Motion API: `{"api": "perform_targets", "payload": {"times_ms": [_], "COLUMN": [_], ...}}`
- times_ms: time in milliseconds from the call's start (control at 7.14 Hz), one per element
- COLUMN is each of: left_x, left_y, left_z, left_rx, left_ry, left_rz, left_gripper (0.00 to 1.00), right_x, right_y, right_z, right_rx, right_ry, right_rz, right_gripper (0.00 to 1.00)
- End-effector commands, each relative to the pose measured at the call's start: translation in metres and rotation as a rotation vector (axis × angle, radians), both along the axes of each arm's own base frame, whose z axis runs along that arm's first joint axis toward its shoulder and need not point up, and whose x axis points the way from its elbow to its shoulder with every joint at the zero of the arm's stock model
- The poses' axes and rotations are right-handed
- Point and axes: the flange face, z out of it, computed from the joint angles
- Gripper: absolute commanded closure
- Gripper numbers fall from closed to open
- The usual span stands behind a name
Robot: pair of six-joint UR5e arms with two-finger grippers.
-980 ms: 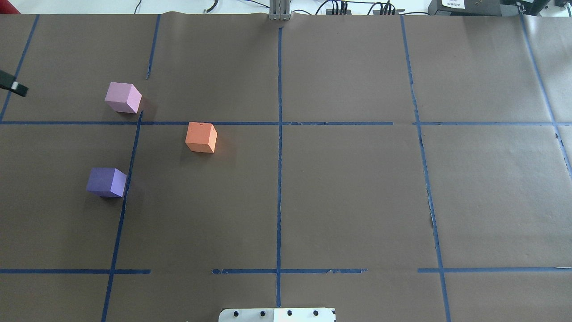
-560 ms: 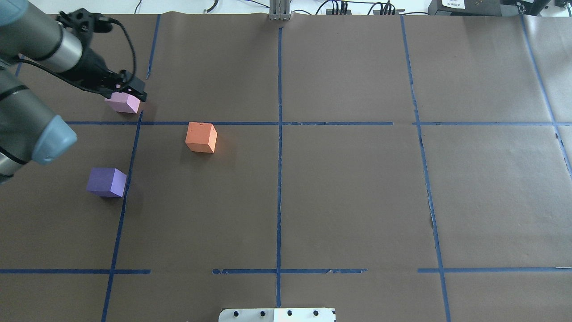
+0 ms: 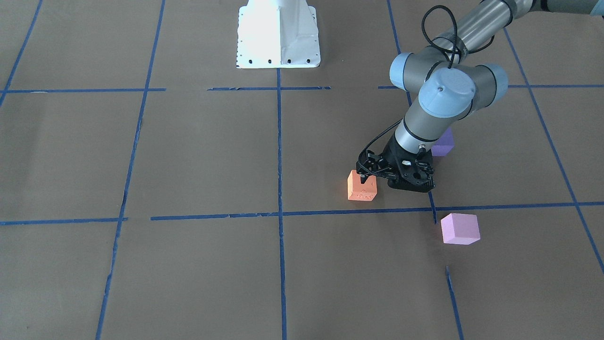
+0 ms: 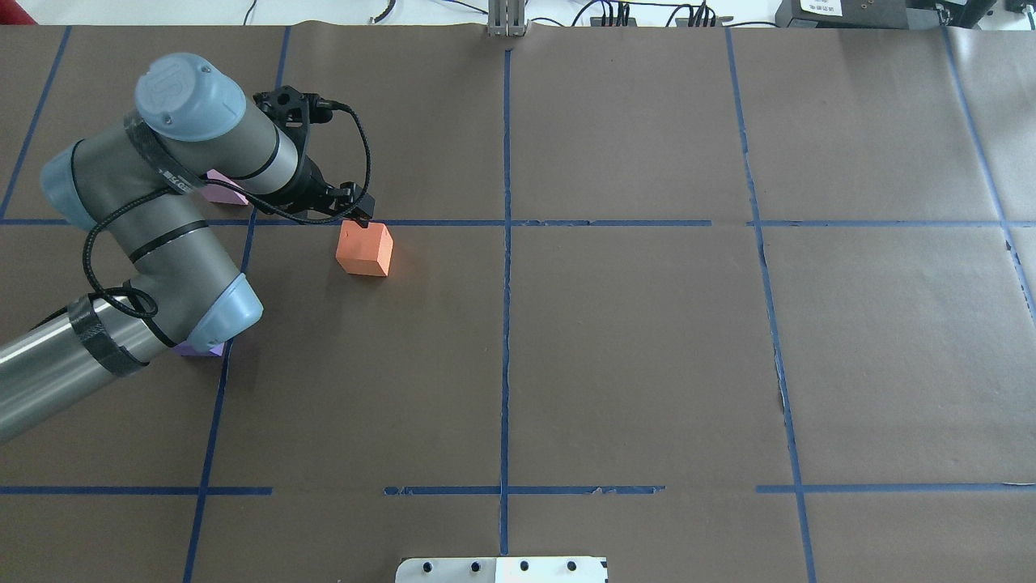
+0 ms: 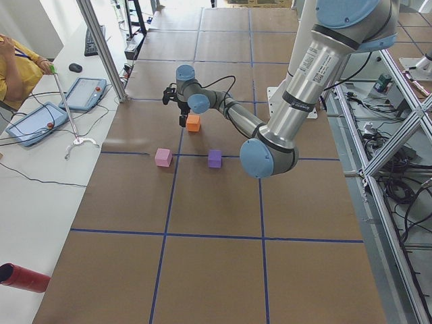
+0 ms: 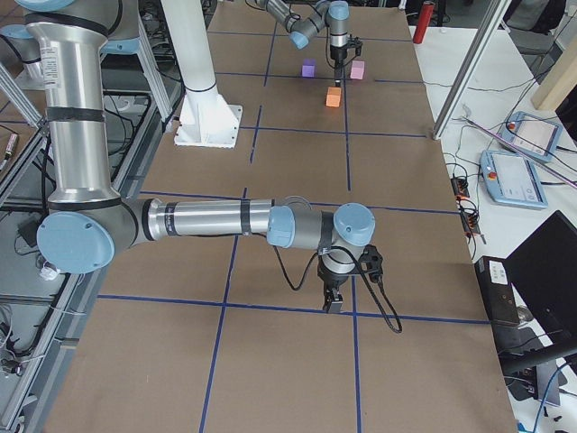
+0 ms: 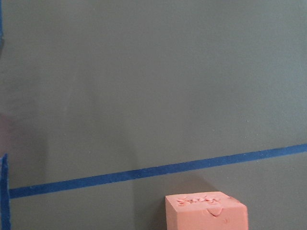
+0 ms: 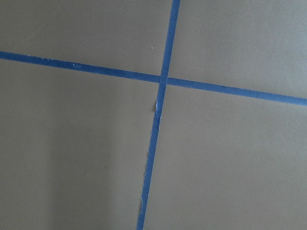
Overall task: Arrange blocks in a line
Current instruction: 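Lower the left gripper and grasp the orange cube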
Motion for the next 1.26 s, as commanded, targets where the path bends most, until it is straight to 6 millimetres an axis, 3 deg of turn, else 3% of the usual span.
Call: {"api": "perform_targets", "payload": {"times_ms": [0,140,280,420,560,700,840,980,1120], "left_x": [0.025,0.031,0.047,0.049,0.050,0.049,0.047,0.041,0.008], "left_y": [0.009,0.008,0.016,0.016,0.017,0.017,0.017,0.014,0.000], "left_z": [0.008,0.006,0.017,0.022,0.023,0.020,0.018,0.012,0.014], "left_rx": [-0.042,-0.061,-0.092,-0.101,-0.102,-0.100,-0.094,-0.079,-0.059], "left_ry": [-0.016,-0.013,-0.030,-0.037,-0.037,-0.031,-0.026,-0.004,0.008], "left_rz": [-0.036,-0.046,-0.036,-0.036,-0.036,-0.031,-0.029,-0.032,-0.068], "left_gripper": [0.01,0.01,0.01,0.04,0.32,0.75,0.85,0.88,0.88], "right_x": [0.001,0.001,0.000,0.000,0.000,0.000,0.000,0.000,0.000], "right_y": [0.000,0.000,0.000,0.000,0.000,0.000,0.000,0.000,0.000], "right_z": [0.000,0.000,0.000,0.000,0.000,0.000,0.000,0.000,0.000], "right_rx": [0.000,0.000,0.000,0.000,0.000,0.000,0.000,0.000,0.000], "right_ry": [0.000,0.000,0.000,0.000,0.000,0.000,0.000,0.000,0.000], "right_rz": [0.001,0.002,0.000,0.000,0.000,0.000,0.000,0.000,0.000], "right_gripper": [0.00,0.00,0.00,0.00,0.00,0.00,0.00,0.00,0.00]}}
